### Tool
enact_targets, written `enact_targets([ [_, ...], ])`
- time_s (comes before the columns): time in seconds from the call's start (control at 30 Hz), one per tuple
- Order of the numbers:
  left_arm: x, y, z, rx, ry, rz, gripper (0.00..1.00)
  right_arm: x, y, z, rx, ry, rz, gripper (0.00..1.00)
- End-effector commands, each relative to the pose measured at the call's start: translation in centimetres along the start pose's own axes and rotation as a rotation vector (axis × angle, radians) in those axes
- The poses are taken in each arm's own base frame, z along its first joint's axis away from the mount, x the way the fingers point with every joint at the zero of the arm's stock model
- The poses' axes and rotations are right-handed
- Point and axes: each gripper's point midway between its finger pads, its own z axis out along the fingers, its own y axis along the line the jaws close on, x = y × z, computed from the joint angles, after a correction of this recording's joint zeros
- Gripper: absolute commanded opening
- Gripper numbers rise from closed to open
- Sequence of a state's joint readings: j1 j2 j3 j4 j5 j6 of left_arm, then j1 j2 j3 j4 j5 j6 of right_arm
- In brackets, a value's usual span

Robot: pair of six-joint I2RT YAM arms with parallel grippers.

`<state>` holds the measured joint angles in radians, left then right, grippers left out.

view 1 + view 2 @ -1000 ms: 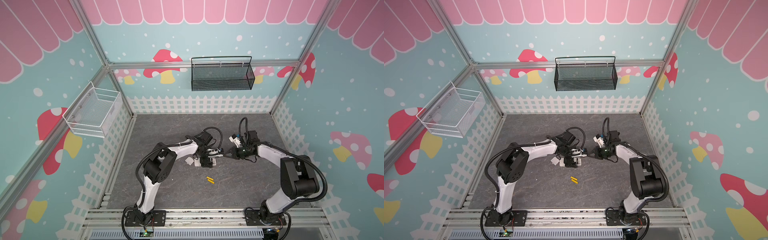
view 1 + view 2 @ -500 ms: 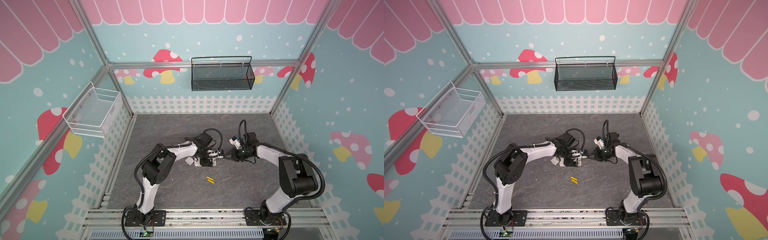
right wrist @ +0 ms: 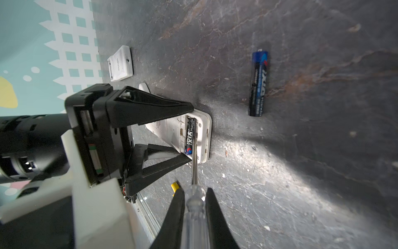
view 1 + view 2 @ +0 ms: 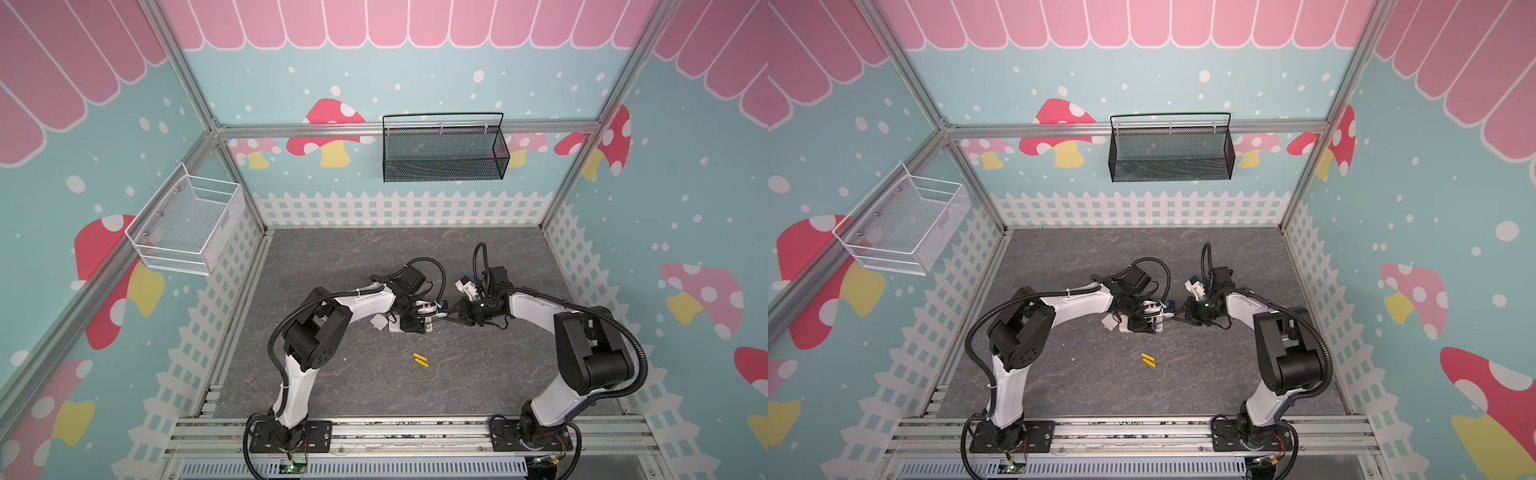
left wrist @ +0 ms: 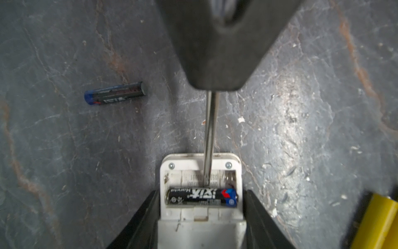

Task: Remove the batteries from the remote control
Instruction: 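Reposition the screwdriver tip under the remaining black battery with the right gripper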

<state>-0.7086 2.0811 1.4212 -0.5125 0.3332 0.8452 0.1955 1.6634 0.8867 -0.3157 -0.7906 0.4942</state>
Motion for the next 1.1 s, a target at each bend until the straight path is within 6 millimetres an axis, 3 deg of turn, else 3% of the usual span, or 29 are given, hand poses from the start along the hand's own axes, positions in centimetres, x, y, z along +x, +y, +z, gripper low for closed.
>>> enact_targets([
  [0.0, 1.9, -0.3, 0.8, -0.008, 0.066, 0.026, 0.47, 0.9, -0.9, 0.9, 0.013, 0.017, 0.045, 0.00],
  [0.3, 1.8, -0.3, 0.5, -0.012, 0.063, 0.060, 0.53, 2.4, -2.8, 2.5, -0.071, 0.076, 0.062, 0.00],
  [0.7, 0.1, -0.5, -1.8, 0.008, 0.063, 0.024, 0.72, 1.3, -1.9, 1.8, -0.101, 0.031, 0.051, 0.00],
  [0.9, -0.8, -0.1, -3.3, 0.007, 0.078, -0.060, 0.74, 1.3, -2.4, 2.1, -0.089, 0.032, 0.055, 0.00],
  [1.07, -1.1, -0.3, -2.9, -0.008, 0.091, -0.052, 0.73, 1.5, -2.6, 2.2, -0.087, 0.033, 0.057, 0.00],
])
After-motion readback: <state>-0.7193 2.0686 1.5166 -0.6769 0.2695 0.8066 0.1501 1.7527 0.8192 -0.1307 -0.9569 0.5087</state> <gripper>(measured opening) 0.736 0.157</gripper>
